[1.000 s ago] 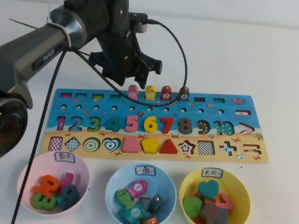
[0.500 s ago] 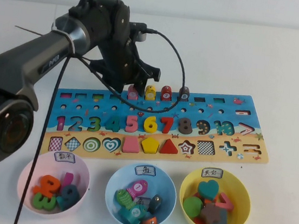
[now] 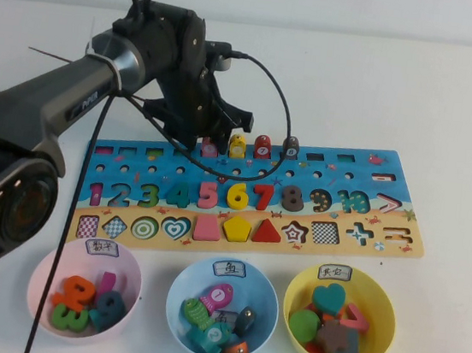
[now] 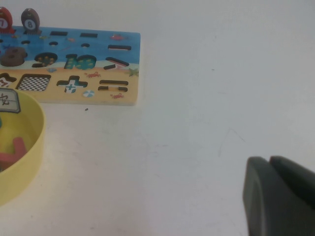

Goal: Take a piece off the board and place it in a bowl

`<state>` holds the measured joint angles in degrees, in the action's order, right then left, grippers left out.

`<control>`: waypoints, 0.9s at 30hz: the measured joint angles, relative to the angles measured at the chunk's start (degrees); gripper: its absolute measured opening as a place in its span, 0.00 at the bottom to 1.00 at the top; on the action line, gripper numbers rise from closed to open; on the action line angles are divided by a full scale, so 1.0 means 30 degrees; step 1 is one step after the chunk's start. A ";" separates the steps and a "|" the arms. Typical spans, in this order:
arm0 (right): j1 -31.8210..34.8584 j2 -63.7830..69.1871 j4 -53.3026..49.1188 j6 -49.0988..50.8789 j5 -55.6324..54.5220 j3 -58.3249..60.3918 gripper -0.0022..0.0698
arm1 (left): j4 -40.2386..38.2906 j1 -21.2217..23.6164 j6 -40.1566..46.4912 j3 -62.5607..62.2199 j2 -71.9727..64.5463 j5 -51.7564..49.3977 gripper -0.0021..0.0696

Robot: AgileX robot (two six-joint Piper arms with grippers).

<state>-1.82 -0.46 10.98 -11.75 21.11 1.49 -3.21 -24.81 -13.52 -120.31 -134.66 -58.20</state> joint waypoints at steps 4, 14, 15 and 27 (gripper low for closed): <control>0.0000 0.0000 0.0000 0.0000 0.0000 0.0000 0.01 | 0.0000 0.0000 0.0000 0.0000 0.0000 -0.0038 0.43; 0.0000 0.0000 0.0000 0.0000 0.0000 0.0000 0.01 | -0.0156 0.0000 0.0000 0.0000 0.0000 -0.0196 0.31; 0.0000 0.0000 0.0000 0.0000 0.0000 0.0000 0.01 | -0.0195 0.0006 0.0000 -0.0044 0.0000 -0.0290 0.31; 0.0000 0.0000 0.0000 0.0000 0.0000 0.0000 0.01 | 0.0077 0.0006 0.0117 -0.2732 0.0057 -0.3649 0.31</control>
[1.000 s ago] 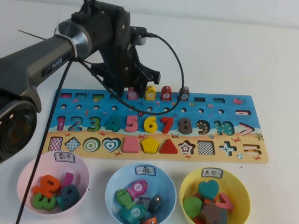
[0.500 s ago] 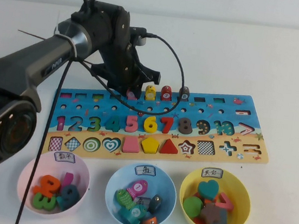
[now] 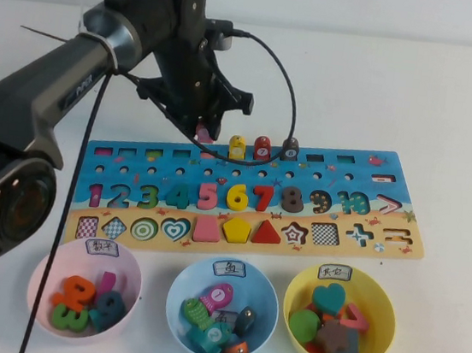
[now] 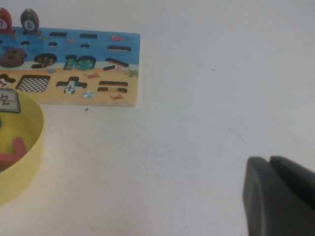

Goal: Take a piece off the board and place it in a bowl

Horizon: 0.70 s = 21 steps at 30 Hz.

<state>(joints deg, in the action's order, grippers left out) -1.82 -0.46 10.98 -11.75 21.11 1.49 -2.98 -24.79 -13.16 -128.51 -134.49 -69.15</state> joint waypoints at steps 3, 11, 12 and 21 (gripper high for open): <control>0.0000 0.0000 0.0000 0.0000 0.0000 0.0000 0.01 | 0.0451 0.0000 0.0378 0.0000 0.0566 -0.0442 0.31; 0.0000 0.0000 0.0000 0.0000 0.0000 0.0000 0.01 | 0.2509 -0.0715 0.1685 0.2348 0.5652 -0.0525 0.31; 0.0000 0.0000 0.0000 0.0000 0.0000 0.0000 0.01 | 0.2643 -0.0980 0.1809 0.3264 0.6557 -0.0525 0.31; 0.0000 0.0000 0.0000 0.0000 0.0000 0.0000 0.01 | 0.2548 -0.4552 0.2145 1.3044 1.2186 -0.0618 0.31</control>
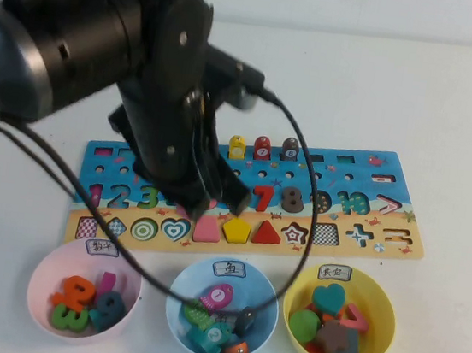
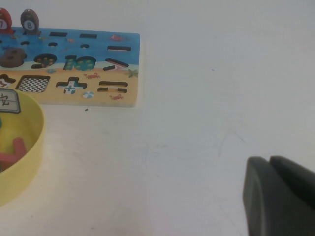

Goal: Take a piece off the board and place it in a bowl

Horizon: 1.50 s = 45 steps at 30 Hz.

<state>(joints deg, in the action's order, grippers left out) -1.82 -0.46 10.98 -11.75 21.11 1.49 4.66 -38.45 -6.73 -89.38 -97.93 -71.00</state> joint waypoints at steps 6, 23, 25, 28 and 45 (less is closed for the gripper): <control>0.0000 0.0000 0.0000 0.0000 0.0000 0.0000 0.01 | -0.2279 -0.1412 0.0470 0.3000 0.0136 0.0146 0.31; 0.0000 0.0000 0.0000 0.0000 0.0000 0.0000 0.01 | -0.2958 -0.1626 0.2243 0.3172 -0.3159 0.0561 0.31; 0.0000 0.0000 0.0000 0.0000 0.0000 0.0000 0.01 | -0.3240 -0.1626 0.2668 0.3172 -0.3244 0.0744 0.31; 0.0000 0.0000 0.0000 0.0000 0.0000 0.0000 0.01 | -0.3679 -0.1626 0.3158 0.3172 -0.3284 0.0869 0.34; 0.0000 0.0000 0.0000 0.0000 0.0000 0.0000 0.01 | -0.2204 -0.1626 0.2953 0.5079 0.2656 0.3326 0.20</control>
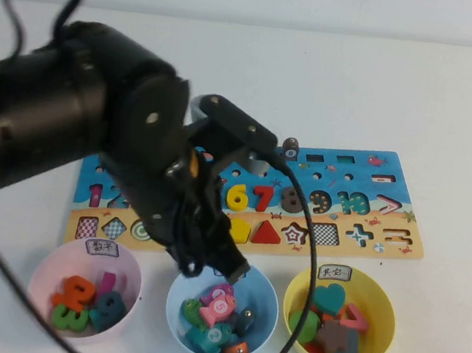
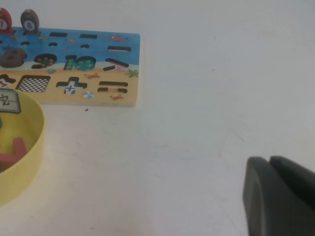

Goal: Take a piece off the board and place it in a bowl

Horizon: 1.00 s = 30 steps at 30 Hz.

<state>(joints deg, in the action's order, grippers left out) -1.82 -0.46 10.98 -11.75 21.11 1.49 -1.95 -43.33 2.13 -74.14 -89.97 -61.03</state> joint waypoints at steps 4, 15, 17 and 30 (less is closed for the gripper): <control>0.0000 0.0000 0.0012 0.0000 0.0000 0.0000 0.01 | 0.0430 0.0000 -0.0831 0.3003 0.3683 0.2762 0.06; 0.0000 0.0000 0.0012 0.0000 0.0000 0.0000 0.01 | 0.0512 0.0000 -0.1591 1.2229 1.5890 1.0558 0.03; 0.0000 0.0000 0.0012 0.0000 0.0000 0.0000 0.01 | 0.0512 0.0000 -0.1929 1.3691 1.7946 1.1296 0.03; 0.0000 0.0000 0.0012 0.0000 0.0000 0.0000 0.01 | 0.0833 0.0000 -0.2719 1.7546 2.3480 1.2484 0.03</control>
<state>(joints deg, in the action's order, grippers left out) -1.82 -0.46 11.01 -11.75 21.11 1.49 0.55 -43.33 -6.02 -21.50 -19.53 -23.58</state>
